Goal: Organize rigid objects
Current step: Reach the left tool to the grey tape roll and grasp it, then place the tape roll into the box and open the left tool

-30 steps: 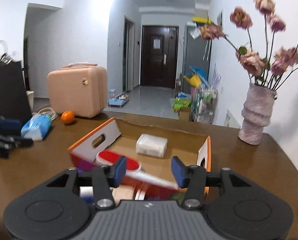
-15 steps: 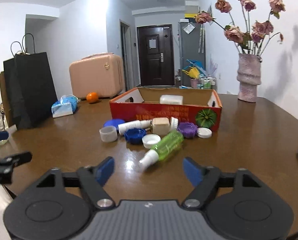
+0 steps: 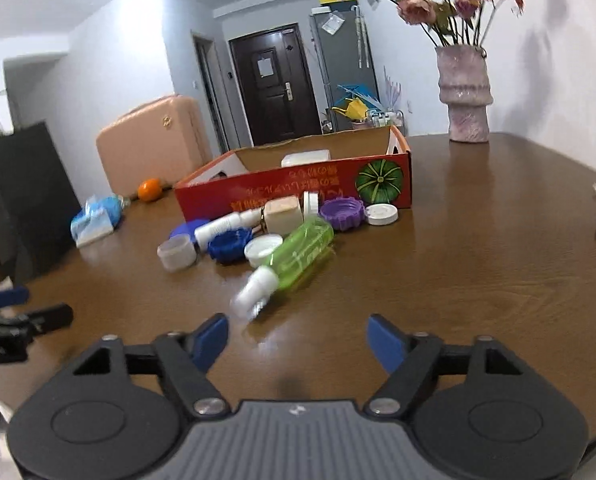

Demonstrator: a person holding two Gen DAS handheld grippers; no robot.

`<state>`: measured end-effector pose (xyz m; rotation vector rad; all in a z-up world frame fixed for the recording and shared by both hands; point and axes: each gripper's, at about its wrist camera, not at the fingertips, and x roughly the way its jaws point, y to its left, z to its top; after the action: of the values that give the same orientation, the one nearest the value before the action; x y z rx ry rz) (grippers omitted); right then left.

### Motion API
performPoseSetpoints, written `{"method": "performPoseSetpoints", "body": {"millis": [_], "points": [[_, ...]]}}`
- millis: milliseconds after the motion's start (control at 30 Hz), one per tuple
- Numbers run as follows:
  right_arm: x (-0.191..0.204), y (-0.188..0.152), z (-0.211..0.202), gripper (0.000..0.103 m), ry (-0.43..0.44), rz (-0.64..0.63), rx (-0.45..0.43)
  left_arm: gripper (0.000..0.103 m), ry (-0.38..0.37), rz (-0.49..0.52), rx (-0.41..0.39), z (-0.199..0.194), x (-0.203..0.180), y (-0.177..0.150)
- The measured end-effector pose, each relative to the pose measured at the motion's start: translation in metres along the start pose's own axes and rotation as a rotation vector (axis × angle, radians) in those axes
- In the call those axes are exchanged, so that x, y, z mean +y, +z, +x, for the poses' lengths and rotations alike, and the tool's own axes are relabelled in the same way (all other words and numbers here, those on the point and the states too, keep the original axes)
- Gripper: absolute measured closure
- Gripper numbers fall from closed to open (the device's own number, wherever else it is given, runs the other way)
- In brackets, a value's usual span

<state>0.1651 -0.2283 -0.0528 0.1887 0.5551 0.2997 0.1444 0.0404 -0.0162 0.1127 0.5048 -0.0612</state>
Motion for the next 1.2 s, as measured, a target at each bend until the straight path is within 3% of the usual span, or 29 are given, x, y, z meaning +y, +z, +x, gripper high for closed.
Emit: {"method": "performPoseSetpoints", "body": {"millis": [100,233,333,500,633,867,1200], "points": [[0.002,0.017,0.028,0.034,0.007,0.01,-0.002,0.006,-0.008,0.036,0.053,0.04,-0.002,0.017],[0.019,0.041,0.062,0.044,0.007,-0.064,-0.002,0.017,-0.036,0.021,0.102,0.09,0.0,0.036],[0.034,0.057,0.089,0.058,0.027,-0.139,-0.007,0.025,-0.055,0.011,0.15,0.121,0.001,0.045],[0.048,0.066,0.127,0.058,0.009,-0.284,0.089,0.043,-0.118,-0.004,0.207,0.149,0.005,0.047],[0.047,0.064,0.14,0.059,0.018,-0.314,0.144,0.058,-0.133,0.008,0.193,0.152,0.004,0.045],[0.041,0.065,0.149,0.063,0.033,-0.295,0.163,0.059,-0.127,0.02,0.168,0.135,0.0,0.043],[0.019,0.054,0.109,0.063,0.053,-0.226,-0.052,0.059,-0.083,-0.041,0.14,0.078,-0.002,0.031]]}}
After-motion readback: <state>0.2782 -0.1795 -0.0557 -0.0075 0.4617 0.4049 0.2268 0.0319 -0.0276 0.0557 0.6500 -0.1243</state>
